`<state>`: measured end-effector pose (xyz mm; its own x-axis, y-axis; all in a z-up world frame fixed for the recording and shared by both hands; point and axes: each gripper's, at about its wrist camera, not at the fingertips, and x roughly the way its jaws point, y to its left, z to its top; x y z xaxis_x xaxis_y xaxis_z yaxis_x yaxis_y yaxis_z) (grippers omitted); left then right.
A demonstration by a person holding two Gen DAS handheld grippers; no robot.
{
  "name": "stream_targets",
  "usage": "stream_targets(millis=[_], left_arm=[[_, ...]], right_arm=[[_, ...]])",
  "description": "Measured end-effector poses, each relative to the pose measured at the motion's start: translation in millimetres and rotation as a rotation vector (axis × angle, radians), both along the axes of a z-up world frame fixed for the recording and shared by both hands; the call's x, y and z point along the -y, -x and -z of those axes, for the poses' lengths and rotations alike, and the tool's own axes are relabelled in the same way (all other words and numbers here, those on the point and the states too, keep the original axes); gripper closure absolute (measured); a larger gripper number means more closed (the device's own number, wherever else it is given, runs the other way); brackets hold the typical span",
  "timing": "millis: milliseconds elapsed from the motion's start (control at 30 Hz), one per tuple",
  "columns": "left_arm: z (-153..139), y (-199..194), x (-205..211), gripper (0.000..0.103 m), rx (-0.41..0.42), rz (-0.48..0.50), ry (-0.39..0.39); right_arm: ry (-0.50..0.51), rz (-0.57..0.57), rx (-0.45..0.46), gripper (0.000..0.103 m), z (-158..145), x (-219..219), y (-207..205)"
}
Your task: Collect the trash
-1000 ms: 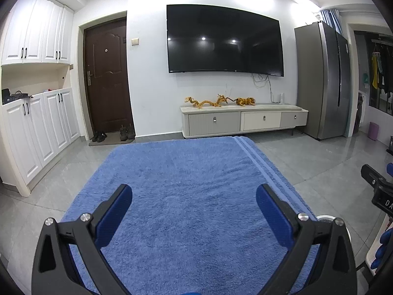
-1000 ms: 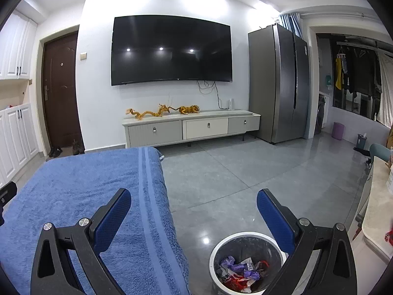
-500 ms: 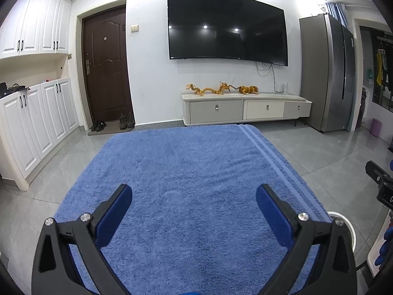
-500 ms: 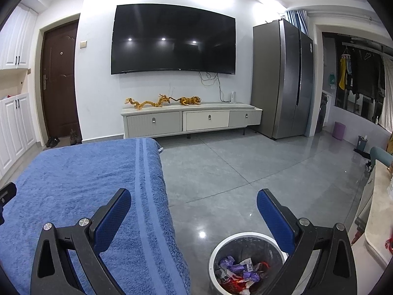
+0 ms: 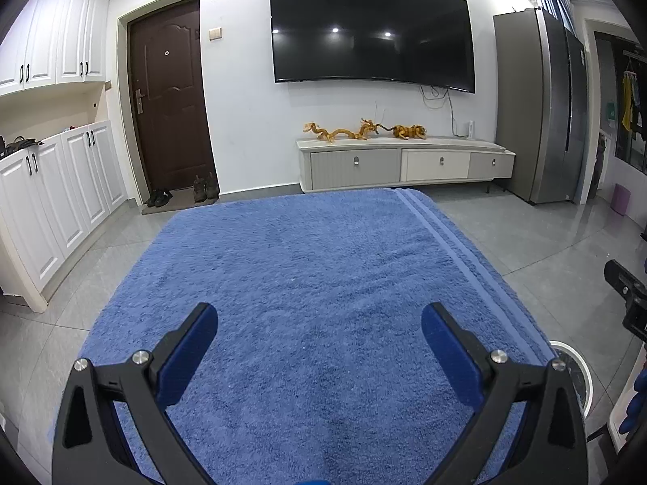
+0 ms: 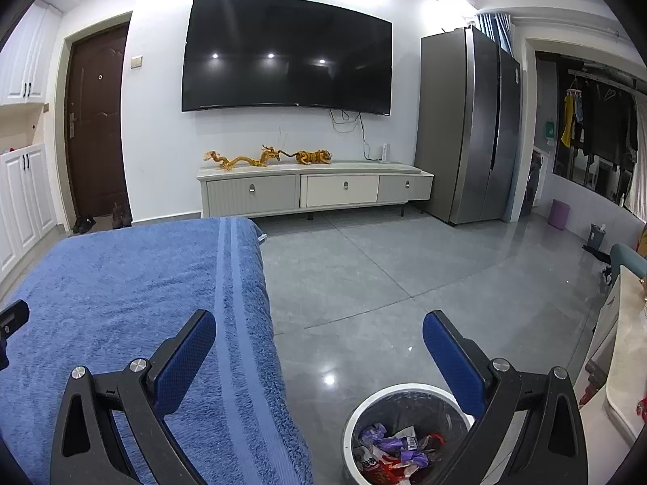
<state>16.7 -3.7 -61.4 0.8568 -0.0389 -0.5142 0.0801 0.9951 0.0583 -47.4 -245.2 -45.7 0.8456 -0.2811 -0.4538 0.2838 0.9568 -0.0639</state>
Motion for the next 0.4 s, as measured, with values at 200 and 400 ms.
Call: stream_targets(millis=[200,400], left_arm=[[2.5,-5.0,-0.3,0.001,-0.007,-0.001,0.0],[0.9,-9.6,-2.0,0.001,-0.005,0.004,0.008]], right_arm=[[-0.002,0.005,-0.015,0.0,5.1,0.3,-6.9],[0.003,0.009,-0.018,0.0,3.4,0.3,-11.1]])
